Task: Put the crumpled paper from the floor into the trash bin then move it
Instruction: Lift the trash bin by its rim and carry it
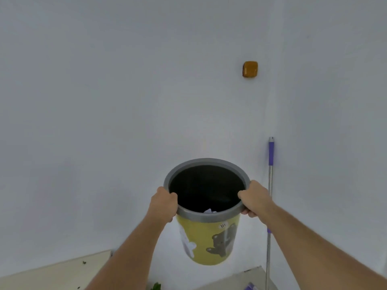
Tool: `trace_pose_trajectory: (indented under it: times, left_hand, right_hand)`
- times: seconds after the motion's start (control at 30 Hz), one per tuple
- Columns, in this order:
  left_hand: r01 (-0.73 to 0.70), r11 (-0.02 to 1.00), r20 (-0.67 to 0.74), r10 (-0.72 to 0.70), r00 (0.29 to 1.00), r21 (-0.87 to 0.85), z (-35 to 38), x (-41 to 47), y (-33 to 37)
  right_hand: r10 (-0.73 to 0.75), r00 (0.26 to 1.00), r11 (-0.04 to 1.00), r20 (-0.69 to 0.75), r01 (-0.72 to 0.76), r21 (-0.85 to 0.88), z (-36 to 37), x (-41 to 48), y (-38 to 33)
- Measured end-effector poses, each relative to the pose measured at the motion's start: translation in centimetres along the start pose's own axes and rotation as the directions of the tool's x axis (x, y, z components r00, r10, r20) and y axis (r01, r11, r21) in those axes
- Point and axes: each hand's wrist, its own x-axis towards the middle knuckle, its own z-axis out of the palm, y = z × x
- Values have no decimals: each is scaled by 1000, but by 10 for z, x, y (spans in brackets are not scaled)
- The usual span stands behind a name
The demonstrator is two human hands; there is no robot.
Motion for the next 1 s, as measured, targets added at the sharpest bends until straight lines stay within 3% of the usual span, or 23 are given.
trace_pose_trajectory:
  times: [0.63,1.0]
  left_hand:
    - [10,1000,18,-9,1000,-17,72,43,34]
    - [15,1000,89,-14,996,-9,98,163,21]
  right_hand:
    - [60,998,998,-3,-60,-11,-33,87,33]
    - [112,993,994,-40,-112,10,19,194,29]
